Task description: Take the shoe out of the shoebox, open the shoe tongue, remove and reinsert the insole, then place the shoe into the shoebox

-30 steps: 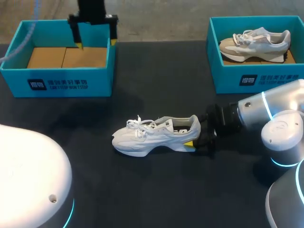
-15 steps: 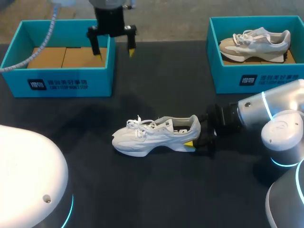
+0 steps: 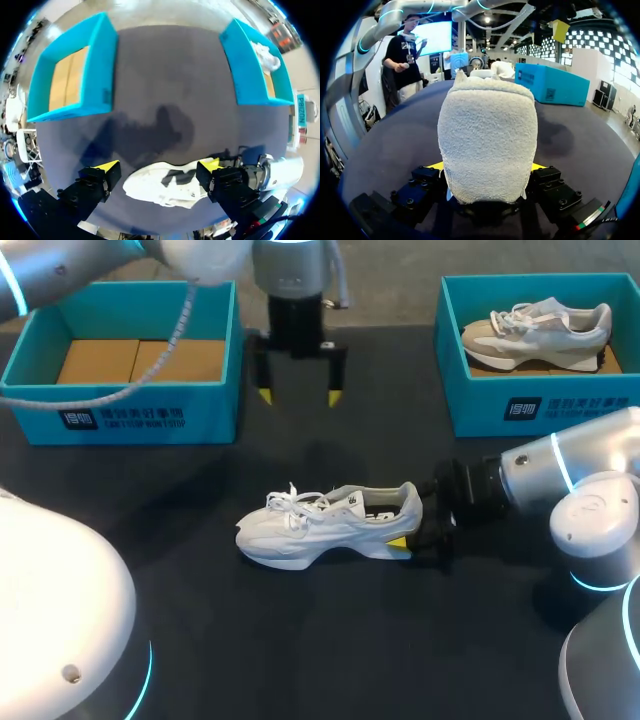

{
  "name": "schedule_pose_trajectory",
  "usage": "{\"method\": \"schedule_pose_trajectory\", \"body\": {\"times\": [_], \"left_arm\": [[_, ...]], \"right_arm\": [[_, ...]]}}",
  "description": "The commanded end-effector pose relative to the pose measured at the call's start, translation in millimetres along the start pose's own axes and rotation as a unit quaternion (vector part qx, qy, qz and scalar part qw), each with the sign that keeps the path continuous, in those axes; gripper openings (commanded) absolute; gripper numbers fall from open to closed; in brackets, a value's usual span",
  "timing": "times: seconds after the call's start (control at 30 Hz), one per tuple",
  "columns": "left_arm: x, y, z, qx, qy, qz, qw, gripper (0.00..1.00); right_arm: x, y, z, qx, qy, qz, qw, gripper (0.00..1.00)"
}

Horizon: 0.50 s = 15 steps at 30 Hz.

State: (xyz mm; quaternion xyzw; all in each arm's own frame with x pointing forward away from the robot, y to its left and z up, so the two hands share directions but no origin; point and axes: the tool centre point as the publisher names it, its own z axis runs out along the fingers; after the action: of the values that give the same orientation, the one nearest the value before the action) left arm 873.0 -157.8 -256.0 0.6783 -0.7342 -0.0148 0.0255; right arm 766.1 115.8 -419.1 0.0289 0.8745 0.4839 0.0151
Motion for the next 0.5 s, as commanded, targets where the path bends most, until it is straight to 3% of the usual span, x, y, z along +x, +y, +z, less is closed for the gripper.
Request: {"method": "schedule_pose_trajectory", "body": {"times": [0.03, 0.5], "left_arm": [[15.4, -6.7, 14.4, -0.027, -0.003, 0.011, 1.0, 1.0], [17.5, -6.3, 16.7, -0.028, -0.009, 0.018, 0.999, 1.0]], "right_arm": [[-2.7, -0.8, 4.7, 0.003, 0.0, 0.001, 1.0, 0.0], [-2.7, -0.8, 4.7, 0.003, 0.0, 0.001, 1.0, 0.0]]}}
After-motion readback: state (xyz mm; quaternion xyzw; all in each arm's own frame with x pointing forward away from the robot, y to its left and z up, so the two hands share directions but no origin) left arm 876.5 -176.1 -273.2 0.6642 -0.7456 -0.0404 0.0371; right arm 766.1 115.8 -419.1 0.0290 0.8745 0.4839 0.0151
